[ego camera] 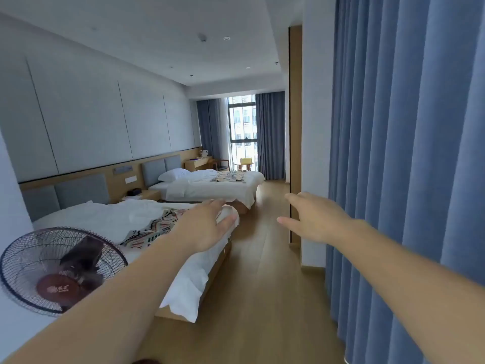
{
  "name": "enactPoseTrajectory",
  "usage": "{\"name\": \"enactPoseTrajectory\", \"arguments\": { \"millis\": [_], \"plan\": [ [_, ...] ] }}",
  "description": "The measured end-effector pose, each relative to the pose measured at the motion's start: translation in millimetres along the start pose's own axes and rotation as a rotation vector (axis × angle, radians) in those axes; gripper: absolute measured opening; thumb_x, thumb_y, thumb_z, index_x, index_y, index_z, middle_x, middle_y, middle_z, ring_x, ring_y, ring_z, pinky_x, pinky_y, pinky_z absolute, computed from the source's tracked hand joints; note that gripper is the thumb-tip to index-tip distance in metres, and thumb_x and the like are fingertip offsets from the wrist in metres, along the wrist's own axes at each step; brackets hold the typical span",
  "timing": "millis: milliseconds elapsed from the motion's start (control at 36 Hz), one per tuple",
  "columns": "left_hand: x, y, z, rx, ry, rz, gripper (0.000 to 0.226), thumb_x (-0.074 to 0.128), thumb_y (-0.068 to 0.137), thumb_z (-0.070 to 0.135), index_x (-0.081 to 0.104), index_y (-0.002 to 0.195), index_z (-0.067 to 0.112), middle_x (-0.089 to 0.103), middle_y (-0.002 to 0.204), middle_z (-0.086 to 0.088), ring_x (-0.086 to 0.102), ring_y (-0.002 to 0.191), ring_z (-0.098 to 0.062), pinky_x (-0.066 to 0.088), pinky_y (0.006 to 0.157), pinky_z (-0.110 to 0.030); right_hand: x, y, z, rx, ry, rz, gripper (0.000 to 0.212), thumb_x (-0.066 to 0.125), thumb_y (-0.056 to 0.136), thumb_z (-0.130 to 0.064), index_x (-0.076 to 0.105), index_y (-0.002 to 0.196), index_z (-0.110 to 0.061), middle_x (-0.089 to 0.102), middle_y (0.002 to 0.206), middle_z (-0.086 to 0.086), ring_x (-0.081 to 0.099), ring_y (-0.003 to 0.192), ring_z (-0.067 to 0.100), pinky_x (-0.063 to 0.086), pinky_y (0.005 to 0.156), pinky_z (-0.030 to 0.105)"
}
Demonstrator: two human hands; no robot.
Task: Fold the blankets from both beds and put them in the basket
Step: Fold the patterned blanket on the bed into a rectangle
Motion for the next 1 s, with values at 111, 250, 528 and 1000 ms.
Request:
{"name": "enactPoseTrajectory", "arguments": {
  "millis": [111, 250, 528, 1000],
  "plan": [
    [25, 16, -19, -0.045, 0.017, -0.058, 0.059, 0.034, 0.097, 0.055, 0.030, 0.148, 0.026, 0.034, 0.154, 0.002, 0.034, 0.139, -0.020, 0.029, 0.110, -0.035, 22, 19, 3, 0.022, -0.021, -0.038, 0.065, 0.043, 0.094, -0.056, 0.028, 0.148, -0.024, 0.039, 0.149, 0.002, 0.051, 0.124, 0.024, 0.048, 0.095, 0.040],
    [65, 51, -56, -0.014, 0.006, -0.085, 0.062, 0.034, 0.096, 0.058, 0.031, 0.149, 0.025, 0.034, 0.154, -0.002, 0.030, 0.141, -0.022, 0.026, 0.113, -0.037, 60, 57, 3, 0.021, -0.041, -0.057, 0.067, 0.043, 0.095, -0.056, 0.023, 0.151, -0.025, 0.033, 0.154, 0.003, 0.047, 0.129, 0.026, 0.046, 0.097, 0.041],
    [141, 135, -143, -0.019, -0.057, -0.183, 0.061, 0.034, 0.098, 0.053, 0.030, 0.149, 0.021, 0.037, 0.153, -0.002, 0.035, 0.139, -0.022, 0.028, 0.112, -0.037, 148, 164, 14, 0.089, -0.082, -0.182, 0.062, 0.039, 0.094, -0.058, 0.037, 0.142, -0.019, 0.047, 0.135, 0.008, 0.055, 0.110, 0.027, 0.048, 0.089, 0.043],
    [255, 232, -205, -0.003, -0.090, -0.294, 0.060, 0.037, 0.099, 0.049, 0.032, 0.148, 0.016, 0.036, 0.152, -0.004, 0.044, 0.130, -0.024, 0.034, 0.104, -0.035, 279, 265, 66, 0.151, -0.053, -0.279, 0.058, 0.039, 0.094, -0.058, 0.043, 0.135, -0.018, 0.051, 0.132, 0.007, 0.054, 0.113, 0.028, 0.049, 0.090, 0.044]
  ]
}}
Point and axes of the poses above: each hand's wrist, its own y-axis towards the middle knuckle, its own x-axis out of the palm, z = x × y, the point moved 6 cm from there along y, towards the middle knuckle
